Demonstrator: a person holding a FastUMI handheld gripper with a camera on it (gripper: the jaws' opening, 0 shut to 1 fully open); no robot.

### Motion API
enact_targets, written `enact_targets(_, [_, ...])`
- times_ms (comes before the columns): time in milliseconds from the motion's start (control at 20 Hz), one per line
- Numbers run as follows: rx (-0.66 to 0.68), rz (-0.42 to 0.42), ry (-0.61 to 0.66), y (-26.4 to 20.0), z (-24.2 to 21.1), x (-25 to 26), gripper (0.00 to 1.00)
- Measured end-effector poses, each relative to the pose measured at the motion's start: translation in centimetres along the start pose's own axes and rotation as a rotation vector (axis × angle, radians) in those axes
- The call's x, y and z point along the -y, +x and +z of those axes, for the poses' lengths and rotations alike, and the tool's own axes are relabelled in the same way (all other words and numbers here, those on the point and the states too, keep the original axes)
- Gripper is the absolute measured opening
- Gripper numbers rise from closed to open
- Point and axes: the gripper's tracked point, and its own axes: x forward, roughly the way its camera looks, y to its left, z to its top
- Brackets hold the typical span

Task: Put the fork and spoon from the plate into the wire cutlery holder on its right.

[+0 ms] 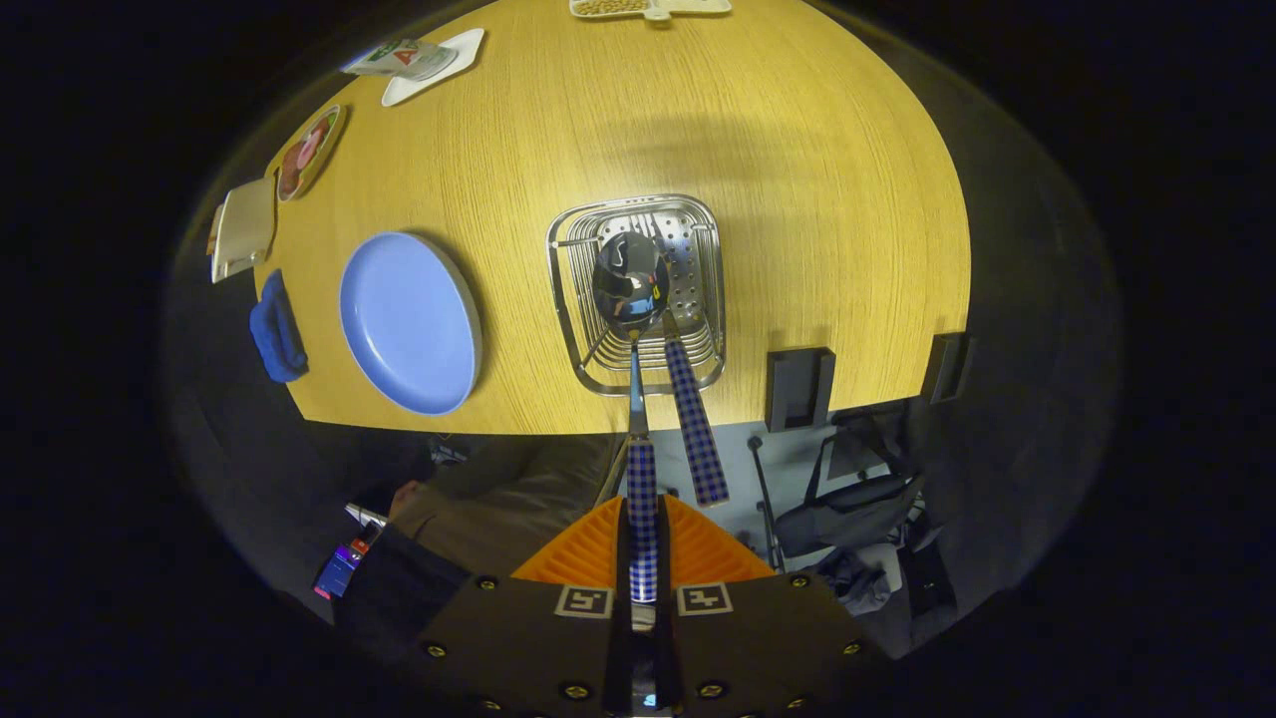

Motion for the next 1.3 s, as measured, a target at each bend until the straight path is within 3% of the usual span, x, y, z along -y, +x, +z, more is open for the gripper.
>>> enact_targets(300, [-0.096,0.008,0.003,0.9,1.4,-1.0,0.09])
enact_targets(750, [-0.185,-0.049,-0.021,1.4,3.2,-0.3,0.09])
enact_targets(1300, [-0.134,-0.105,-0.071,0.8,4.2,0.2,0.15])
